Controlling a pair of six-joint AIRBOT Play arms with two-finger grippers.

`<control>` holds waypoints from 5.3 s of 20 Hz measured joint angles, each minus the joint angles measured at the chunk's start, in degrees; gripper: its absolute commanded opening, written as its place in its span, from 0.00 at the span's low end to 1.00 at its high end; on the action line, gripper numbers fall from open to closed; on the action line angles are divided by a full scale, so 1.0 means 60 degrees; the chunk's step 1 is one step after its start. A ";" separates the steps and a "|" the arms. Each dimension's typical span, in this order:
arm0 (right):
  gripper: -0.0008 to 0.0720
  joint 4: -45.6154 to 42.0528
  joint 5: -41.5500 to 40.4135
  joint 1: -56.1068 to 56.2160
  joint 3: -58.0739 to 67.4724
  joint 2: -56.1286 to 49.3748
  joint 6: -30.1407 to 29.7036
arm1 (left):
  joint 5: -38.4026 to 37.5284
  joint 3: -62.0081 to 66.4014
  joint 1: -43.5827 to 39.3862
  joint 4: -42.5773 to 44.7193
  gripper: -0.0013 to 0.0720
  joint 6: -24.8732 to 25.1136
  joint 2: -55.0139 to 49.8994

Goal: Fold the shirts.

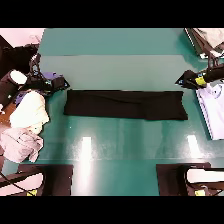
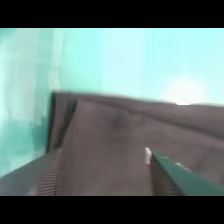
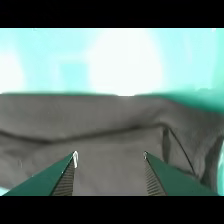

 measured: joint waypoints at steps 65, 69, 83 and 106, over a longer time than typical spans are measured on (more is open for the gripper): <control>0.03 0.2273 0.1413 0.6499 0.5340 -0.1206 0.0616 | -0.1413 0.5807 -0.4146 -0.1242 0.05 0.0331 -0.5552; 0.03 0.2277 0.0896 0.6900 0.5286 -0.1344 0.0481 | -0.2040 0.5818 -0.3107 -0.1086 0.05 0.0878 -0.4510; 0.93 0.3147 -0.3045 0.9486 0.5992 -0.4477 -0.1905 | -0.4615 0.5825 0.0590 -0.0710 0.05 0.1923 -0.0976; 0.93 0.3515 -0.2022 0.5304 -0.0197 -0.2750 -0.0922 | -0.5300 0.5275 0.0769 -0.0703 0.05 0.1960 -0.0805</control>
